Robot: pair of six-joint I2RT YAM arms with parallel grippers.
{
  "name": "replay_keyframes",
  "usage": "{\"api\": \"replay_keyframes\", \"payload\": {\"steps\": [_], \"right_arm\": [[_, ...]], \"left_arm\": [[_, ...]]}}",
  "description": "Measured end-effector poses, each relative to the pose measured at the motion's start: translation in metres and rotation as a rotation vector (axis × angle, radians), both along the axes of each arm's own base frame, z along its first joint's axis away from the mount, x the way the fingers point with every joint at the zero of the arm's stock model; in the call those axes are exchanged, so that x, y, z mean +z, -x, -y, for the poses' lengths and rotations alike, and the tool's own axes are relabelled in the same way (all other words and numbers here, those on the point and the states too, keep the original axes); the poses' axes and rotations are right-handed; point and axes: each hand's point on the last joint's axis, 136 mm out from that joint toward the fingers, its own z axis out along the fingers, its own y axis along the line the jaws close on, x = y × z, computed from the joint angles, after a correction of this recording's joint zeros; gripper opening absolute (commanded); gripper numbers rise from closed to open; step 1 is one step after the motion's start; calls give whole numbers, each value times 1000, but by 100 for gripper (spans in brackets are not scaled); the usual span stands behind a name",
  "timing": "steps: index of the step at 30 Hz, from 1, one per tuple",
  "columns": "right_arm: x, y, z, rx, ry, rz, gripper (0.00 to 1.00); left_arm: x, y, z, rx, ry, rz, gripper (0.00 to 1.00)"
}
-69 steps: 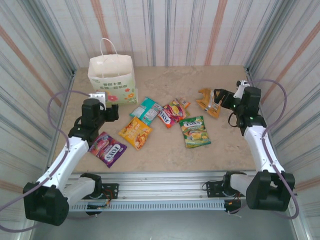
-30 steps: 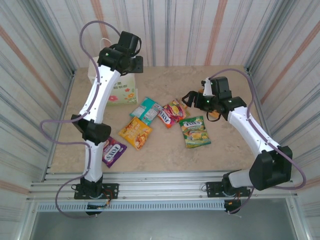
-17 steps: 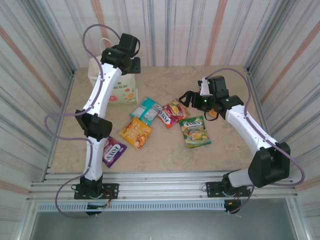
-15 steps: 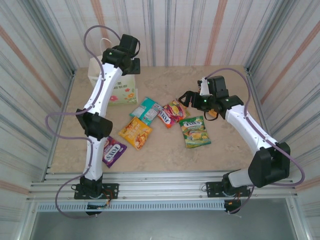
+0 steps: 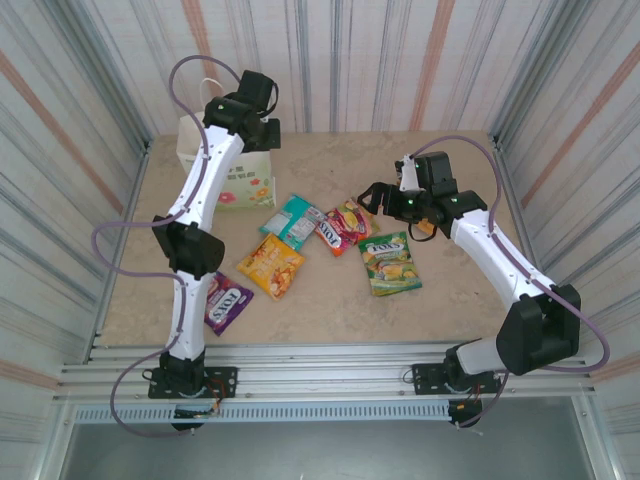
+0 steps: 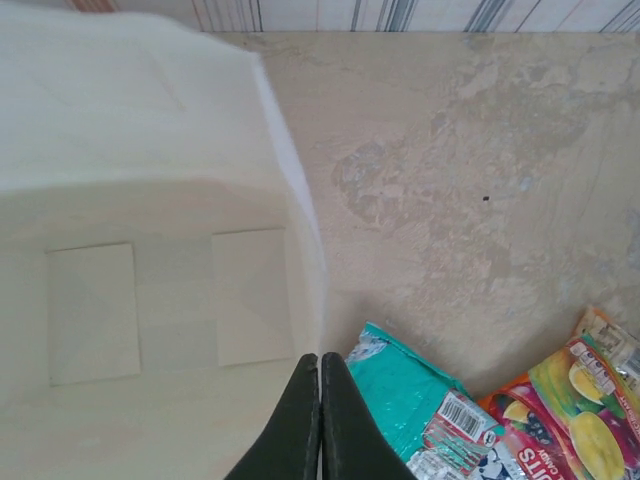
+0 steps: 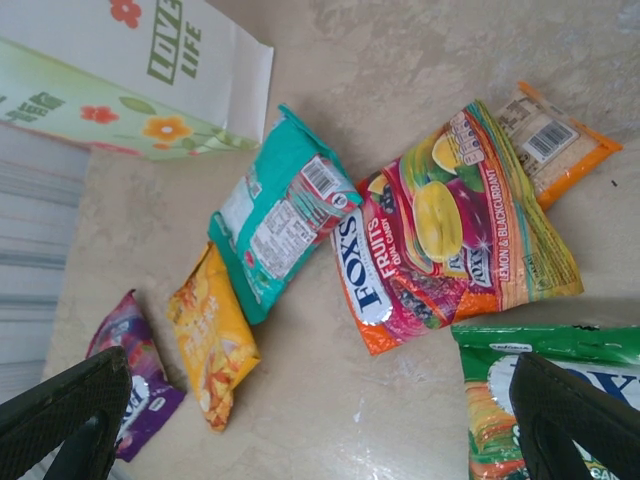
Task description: Place the snacks into the paper bag
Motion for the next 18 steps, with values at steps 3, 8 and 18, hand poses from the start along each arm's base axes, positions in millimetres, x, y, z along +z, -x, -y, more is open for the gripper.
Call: {"api": "replay_keyframes", "payload": {"steps": [3, 8, 18], "right_arm": [[0, 0, 0, 2, 6, 5, 99], [0, 0, 0, 3, 6, 7, 99], [5, 4, -14, 37, 5, 21, 99]], "left_arm": [[-1, 7, -5, 2, -13, -21, 0], [3, 26, -19, 10, -62, -54, 0], [20, 62, -46, 22, -160, -93, 0]]}}
